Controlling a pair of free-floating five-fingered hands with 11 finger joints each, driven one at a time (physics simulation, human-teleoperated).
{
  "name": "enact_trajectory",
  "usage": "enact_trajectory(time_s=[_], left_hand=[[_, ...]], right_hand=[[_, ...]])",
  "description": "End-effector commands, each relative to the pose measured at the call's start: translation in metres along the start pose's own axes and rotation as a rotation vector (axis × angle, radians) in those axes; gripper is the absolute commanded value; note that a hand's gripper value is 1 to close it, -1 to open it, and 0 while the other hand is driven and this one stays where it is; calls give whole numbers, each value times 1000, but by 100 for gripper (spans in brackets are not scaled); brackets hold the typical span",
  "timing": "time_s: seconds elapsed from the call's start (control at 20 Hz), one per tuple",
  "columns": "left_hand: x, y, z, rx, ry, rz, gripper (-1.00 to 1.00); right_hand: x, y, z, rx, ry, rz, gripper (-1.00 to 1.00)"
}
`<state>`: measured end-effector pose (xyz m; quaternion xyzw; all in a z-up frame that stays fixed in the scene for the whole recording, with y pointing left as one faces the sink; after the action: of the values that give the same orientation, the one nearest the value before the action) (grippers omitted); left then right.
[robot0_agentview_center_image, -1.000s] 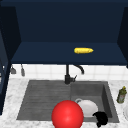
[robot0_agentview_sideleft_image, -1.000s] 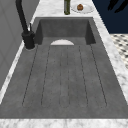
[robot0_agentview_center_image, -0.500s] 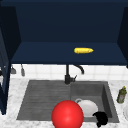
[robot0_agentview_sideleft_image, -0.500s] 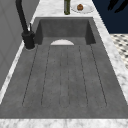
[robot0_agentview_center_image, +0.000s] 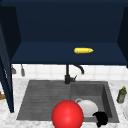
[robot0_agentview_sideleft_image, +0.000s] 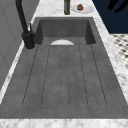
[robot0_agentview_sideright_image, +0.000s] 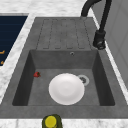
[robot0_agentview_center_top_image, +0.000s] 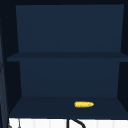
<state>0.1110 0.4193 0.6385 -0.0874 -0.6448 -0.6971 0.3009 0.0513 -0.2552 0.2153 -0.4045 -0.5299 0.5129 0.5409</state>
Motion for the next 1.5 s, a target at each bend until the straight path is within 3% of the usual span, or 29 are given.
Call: enact_trajectory(time_s=[0.0,0.55,0.7,0.95,1.2,1.35,1.45], left_hand=[[18,1,-26,-9,5,-3,-100],[47,-5,-79,3,188,-16,-100],[59,-18,-95,1,228,-4,-100],[79,-30,-119,2,248,-5,-100],[94,-30,-146,18,254,-53,-100],[89,-22,-163,29,295,-107,-100],[81,-15,-176,26,331,-119,-100]], right_hand=[[0,0,0,0,0,0,0],[0,0,0,0,0,0,0],[0,0,0,0,0,0,0],[0,0,0,0,0,0,0],[0,0,0,0,0,0,0],[0,0,0,0,0,0,0],[0,0,0,0,0,0,0]])
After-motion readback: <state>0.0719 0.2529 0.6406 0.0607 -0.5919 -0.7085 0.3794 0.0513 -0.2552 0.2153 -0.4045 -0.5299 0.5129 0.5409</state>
